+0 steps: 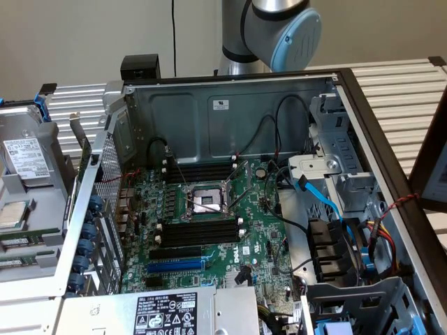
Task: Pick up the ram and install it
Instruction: 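Pick up the ram and move it above insertion slot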
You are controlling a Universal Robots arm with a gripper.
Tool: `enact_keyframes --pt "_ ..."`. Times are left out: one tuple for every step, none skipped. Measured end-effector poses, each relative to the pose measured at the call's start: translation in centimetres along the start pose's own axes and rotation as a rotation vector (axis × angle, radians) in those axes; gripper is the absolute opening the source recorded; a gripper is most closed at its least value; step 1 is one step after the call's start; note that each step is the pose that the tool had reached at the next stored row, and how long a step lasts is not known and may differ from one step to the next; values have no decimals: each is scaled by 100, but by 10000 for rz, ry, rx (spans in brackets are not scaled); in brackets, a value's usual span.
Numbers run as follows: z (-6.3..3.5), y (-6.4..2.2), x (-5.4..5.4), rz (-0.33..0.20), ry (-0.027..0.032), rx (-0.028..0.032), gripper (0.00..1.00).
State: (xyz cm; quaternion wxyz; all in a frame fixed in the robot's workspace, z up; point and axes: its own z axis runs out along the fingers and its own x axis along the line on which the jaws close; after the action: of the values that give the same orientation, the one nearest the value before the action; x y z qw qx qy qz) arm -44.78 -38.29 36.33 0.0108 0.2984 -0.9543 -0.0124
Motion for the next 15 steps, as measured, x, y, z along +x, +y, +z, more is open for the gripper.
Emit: enact_keyframes --pt "1 0 0 -179 6 2 10" --pt "3 0 0 -365 12 5 10" --pt "5 0 0 -544 18 7 10" --pt "8 0 0 -729 22 9 10" --pt "10 0 0 -921 28 12 10" --pt "12 0 0 -1099 33 14 10" --pt "14 -1 0 -1280 39 16 10" --pt "15 0 0 -1465 45 19 10" --pt "18 0 0 -1645 49 21 10" --pt "20 -1 0 -1825 55 24 10" --pt "21 0 0 -2009 61 26 10" --pt "22 -1 0 -2190 67 28 10" --pt "22 -1 0 -2368 72 31 10" --pt "24 -1 0 -2554 76 34 10" --pt "24 -1 0 -2734 81 36 10"
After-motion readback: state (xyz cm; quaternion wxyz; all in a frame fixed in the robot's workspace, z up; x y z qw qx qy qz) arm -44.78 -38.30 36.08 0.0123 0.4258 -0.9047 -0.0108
